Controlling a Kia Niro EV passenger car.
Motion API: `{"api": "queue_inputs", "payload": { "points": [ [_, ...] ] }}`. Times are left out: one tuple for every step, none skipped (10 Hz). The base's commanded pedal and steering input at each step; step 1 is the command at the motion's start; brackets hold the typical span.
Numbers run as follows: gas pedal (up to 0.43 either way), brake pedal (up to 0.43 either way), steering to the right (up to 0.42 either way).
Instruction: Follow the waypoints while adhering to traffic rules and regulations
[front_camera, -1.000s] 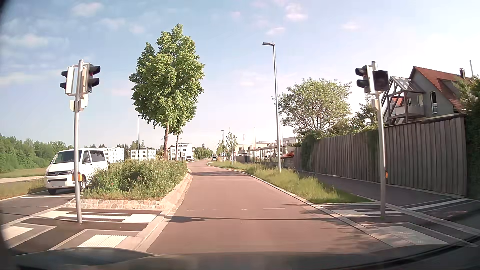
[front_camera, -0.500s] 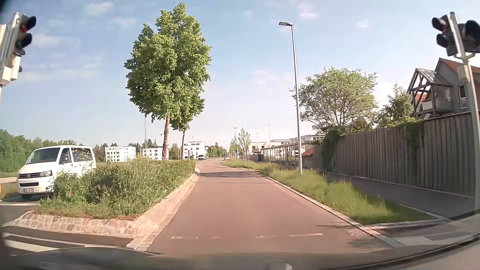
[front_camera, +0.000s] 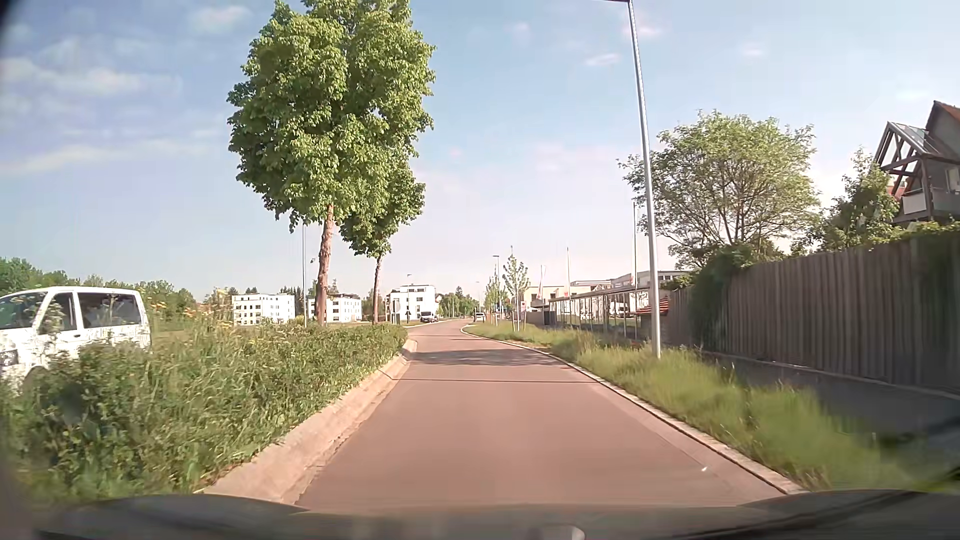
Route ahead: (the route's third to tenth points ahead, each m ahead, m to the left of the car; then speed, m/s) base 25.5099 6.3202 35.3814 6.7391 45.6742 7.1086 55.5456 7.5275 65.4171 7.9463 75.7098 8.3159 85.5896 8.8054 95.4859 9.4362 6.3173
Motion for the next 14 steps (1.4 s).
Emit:
{"api": "queue_inputs", "payload": {
  "points": [
    [0.220,0.000,-0.061],
    [0.220,0.000,-0.058],
    [0.220,0.000,-0.053],
    [0.220,0.000,-0.049],
    [0.228,0.000,-0.044],
    [0.240,0.000,-0.038],
    [0.240,0.000,-0.035],
    [0.240,0.000,-0.032],
    [0.240,0.000,-0.033],
    [0.240,0.000,-0.033],
    [0.240,0.000,-0.033],
    [0.240,0.000,-0.033],
    [0.240,0.000,-0.033],
    [0.240,0.000,-0.032]
  ]
}}
